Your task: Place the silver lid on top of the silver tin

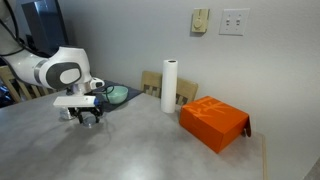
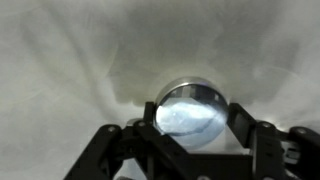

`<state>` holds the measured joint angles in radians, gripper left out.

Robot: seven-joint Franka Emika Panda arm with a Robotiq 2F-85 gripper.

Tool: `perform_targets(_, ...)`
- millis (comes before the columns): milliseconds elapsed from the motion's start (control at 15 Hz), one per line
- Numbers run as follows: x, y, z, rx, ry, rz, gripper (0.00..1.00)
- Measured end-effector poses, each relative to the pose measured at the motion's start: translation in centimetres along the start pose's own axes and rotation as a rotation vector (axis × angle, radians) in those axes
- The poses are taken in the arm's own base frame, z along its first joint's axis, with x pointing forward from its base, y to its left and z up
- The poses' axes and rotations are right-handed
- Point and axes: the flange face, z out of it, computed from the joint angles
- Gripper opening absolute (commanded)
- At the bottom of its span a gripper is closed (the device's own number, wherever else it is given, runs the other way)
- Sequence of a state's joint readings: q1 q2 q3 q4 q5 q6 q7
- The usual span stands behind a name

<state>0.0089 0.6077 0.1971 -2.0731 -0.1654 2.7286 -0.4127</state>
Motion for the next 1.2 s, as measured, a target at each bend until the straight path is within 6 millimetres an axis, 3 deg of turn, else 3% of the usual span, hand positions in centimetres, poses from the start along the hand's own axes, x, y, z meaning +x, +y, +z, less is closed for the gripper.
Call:
perform_targets(400,0.0,0.0,-0.1,-0.001,-0.003,0.005,0.44)
perform_targets(667,-0.1,-1.0,-0.6,-0.039,-0.025,-0.013,0.44)
perform_targets(867,0.6,-2.7,-3.0,-0.118,-0.044,-0.043,0.44)
perform_targets(1200,2.7,-6.8,-8.9,-0.237,-0.051,-0.087,0.44)
